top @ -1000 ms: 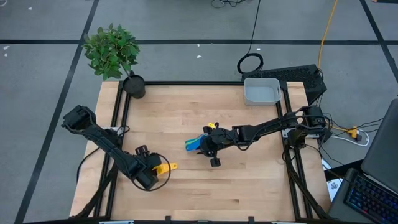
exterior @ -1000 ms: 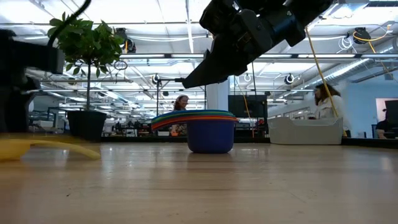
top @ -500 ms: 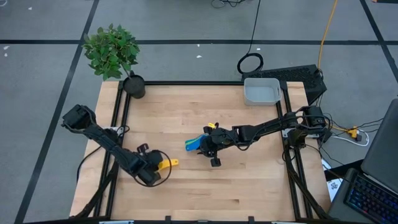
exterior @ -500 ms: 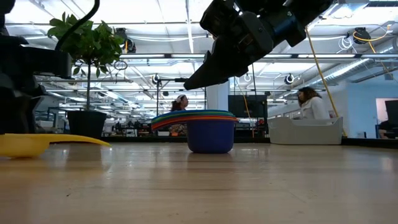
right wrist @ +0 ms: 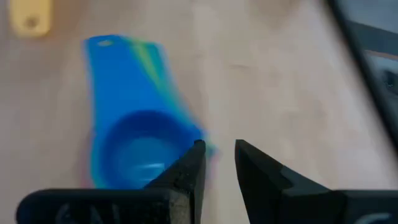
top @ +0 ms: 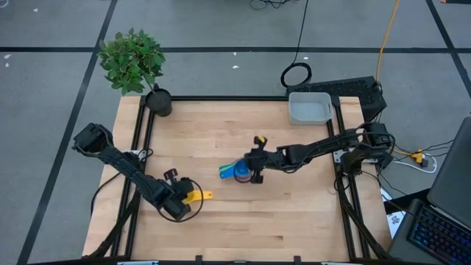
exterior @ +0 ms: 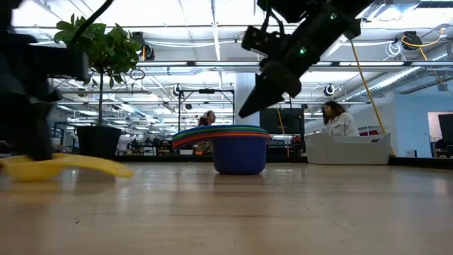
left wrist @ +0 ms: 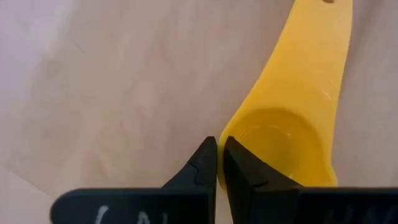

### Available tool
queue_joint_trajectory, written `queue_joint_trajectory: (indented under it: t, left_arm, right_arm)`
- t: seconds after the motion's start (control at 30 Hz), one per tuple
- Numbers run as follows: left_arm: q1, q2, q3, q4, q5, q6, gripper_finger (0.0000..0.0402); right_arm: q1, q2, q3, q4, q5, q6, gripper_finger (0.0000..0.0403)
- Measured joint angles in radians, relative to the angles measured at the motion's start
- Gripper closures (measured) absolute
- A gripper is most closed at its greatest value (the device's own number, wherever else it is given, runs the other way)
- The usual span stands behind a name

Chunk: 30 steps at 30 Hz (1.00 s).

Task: Nest measuring cups in basket
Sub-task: Stack the yellow measuring cup on top of the blue measuring cup

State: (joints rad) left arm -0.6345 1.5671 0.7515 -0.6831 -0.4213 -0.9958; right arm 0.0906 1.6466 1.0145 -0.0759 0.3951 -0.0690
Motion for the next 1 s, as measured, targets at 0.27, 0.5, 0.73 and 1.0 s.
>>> queue_joint_trajectory:
  t: [0.27, 0.5, 0.73, 1.0]
  left_arm:
    - [0.055, 0.002, 0.084, -0.016, -0.047, 0.142, 0.0392]
    - [0.092, 0.001, 0.129, -0.011, -0.089, 0.225, 0.0387]
    - [0.127, 0.0, 0.237, 0.001, -0.185, 0.38, 0.0393]
    - [0.16, -0.001, 0.376, 0.084, -0.213, 0.636, 0.0393]
  right_arm:
    - [0.0, -0.137, 0.0, -0.029, 0.102, -0.003, 0.0323]
    - [0.0, -0.26, 0.0, -0.083, 0.103, 0.004, 0.0323]
    - [0.0, -0.375, 0.0, -0.229, 0.103, 0.086, 0.0323]
    - [0.001, -0.429, 0.0, -0.399, 0.102, 0.247, 0.0323]
